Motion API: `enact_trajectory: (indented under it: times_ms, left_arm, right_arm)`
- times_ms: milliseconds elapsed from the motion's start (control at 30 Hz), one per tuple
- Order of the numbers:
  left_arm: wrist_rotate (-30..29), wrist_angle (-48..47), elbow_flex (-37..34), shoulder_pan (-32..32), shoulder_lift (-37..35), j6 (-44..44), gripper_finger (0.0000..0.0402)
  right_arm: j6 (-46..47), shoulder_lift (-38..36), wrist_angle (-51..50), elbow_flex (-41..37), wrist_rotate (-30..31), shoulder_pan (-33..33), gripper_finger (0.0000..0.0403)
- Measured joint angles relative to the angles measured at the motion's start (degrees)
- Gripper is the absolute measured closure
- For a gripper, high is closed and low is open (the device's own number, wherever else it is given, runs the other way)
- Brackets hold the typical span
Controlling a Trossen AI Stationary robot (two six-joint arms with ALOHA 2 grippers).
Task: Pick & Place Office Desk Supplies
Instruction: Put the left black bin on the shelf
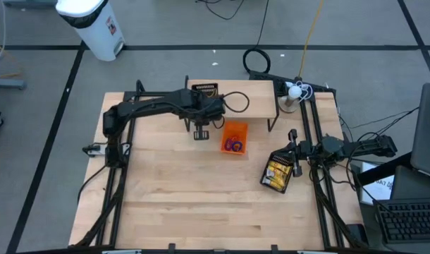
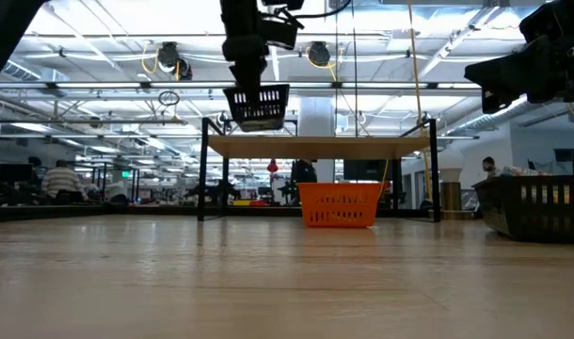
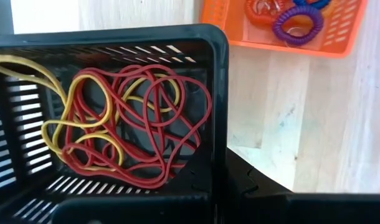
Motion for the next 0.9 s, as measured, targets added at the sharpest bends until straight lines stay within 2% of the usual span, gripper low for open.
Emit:
enact_trajectory:
  times_ms: [567, 900]
  left_arm:
    - [1.0, 0.9, 0.0, 2.6, 0.5, -1.3, 0.0401]
    - [0.7, -0.4, 0.2, 2.3, 4.5, -1.3, 0.0401]
  right_arm:
    - [0.0, 0.0, 0.0, 0.0, 0.0, 0.0, 0.0403]
    - [0.4, 0.0, 0.0, 0.0, 0.0, 0.0, 0.0403]
